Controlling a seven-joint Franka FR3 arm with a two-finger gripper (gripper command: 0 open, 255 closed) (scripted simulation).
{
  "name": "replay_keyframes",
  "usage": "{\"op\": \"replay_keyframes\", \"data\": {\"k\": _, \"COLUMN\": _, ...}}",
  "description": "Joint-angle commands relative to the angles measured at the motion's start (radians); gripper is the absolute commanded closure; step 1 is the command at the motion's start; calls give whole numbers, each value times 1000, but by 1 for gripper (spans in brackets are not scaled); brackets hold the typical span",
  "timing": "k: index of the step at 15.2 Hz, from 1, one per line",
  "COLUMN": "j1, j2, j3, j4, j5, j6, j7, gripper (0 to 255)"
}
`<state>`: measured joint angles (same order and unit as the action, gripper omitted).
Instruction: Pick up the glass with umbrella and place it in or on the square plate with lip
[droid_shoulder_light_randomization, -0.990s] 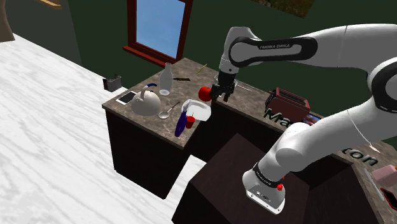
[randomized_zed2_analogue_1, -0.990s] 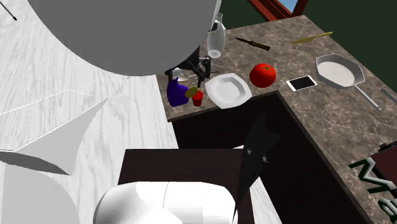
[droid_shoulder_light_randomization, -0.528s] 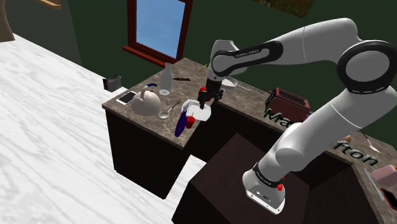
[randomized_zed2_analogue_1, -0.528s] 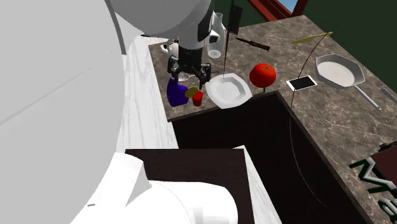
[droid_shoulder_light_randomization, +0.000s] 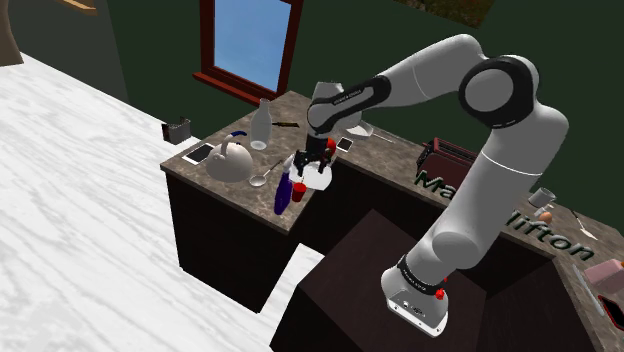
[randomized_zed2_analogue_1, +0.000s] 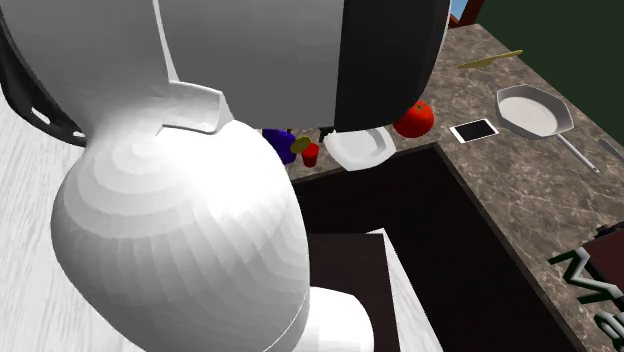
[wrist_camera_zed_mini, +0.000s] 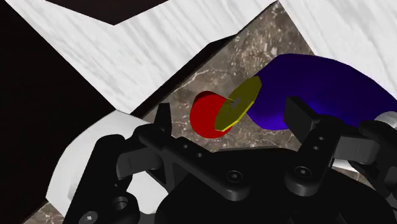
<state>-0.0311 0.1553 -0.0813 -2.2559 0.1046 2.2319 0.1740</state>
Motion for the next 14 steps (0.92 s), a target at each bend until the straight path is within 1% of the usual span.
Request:
{"op": "replay_keyframes", "data": {"k": 1, "j1": -5, "j2": 82, "j3": -3, "j4": 48, "j5": 11, "j6": 33, "j7": 7, "gripper": 0}}
{"op": "replay_keyframes", "data": {"k": 5, "j1": -16, "j2": 226, "j3": -6, "j4": 149, "j5": 32, "j6": 72, "j7": 19, "gripper": 0}}
{"op": "replay_keyframes", "data": {"k": 12, "j1": -17, "j2": 287, "j3": 3, "j4": 127, "j5": 47, "j6": 154, "j7": 9, "gripper": 0}}
{"op": "replay_keyframes", "data": {"k": 14, "j1": -17, "j2": 292, "j3": 4, "j4": 126, "j5": 48, "j6": 161, "j7": 8, "gripper": 0}}
